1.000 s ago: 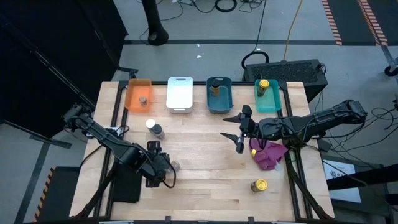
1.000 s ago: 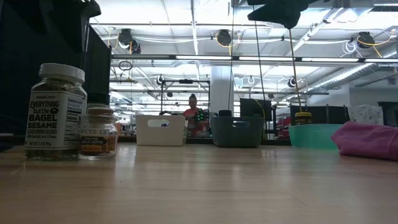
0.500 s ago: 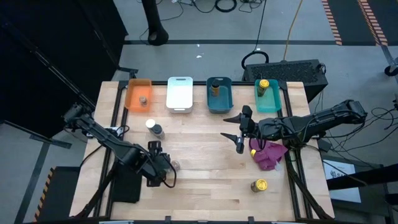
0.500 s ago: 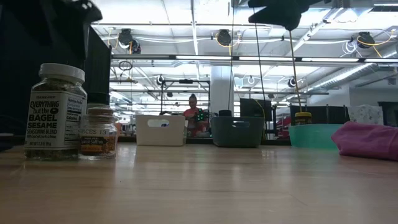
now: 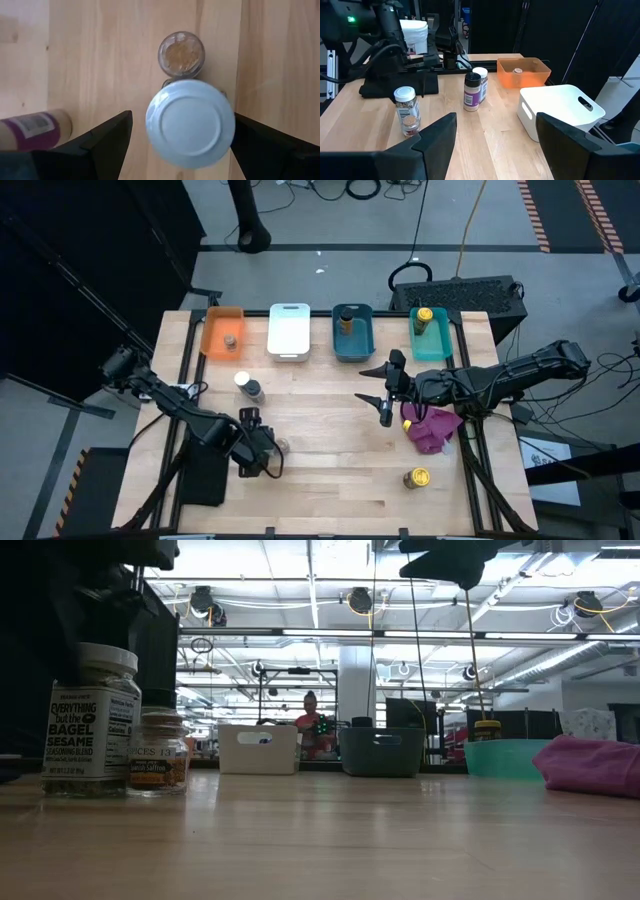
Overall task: Sort spices by type
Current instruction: Put the white seasoning bottle into the white bin
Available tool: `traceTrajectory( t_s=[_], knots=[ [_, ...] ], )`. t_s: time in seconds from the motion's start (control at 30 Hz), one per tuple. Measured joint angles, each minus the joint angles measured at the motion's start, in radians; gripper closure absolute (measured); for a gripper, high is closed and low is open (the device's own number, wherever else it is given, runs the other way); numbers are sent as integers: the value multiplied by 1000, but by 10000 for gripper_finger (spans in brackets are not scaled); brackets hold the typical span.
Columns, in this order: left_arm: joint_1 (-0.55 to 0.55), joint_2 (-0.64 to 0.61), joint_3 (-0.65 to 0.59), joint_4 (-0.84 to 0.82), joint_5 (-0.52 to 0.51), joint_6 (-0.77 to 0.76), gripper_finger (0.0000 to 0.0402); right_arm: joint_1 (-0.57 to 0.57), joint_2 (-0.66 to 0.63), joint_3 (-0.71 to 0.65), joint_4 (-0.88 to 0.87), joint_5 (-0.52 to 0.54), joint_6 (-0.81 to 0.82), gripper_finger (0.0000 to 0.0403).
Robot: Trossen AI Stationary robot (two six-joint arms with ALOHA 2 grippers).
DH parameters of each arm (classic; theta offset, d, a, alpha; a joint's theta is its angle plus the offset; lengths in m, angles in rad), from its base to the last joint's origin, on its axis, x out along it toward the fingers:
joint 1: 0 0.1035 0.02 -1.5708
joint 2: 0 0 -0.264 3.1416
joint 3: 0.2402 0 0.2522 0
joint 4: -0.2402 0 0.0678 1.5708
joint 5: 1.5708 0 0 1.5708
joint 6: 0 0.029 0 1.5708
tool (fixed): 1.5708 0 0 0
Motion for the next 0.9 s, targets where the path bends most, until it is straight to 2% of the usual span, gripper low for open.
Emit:
traceTrajectory(
  t_s=[0.27, 0.5, 0.7, 0.8, 0.9],
  knots=[
    [-1, 0, -6, 25, 13, 14, 99, 0, 0, 0, 0, 0, 1, 147],
    [-1, -1, -6, 27, 25, 12, 198, 0, 0, 0, 0, 0, 26, 147],
    [-3, 1, 19, 21, 44, -9, 198, 0, 0, 0, -23, 0, 57, 147],
    [-7, -7, 89, 10, 91, 33, 198, 0, 0, 0, -32, 0, 72, 147],
    [-3, -27, 181, -58, 74, 98, 198, 0, 0, 0, -37, 0, 75, 147]
  ],
)
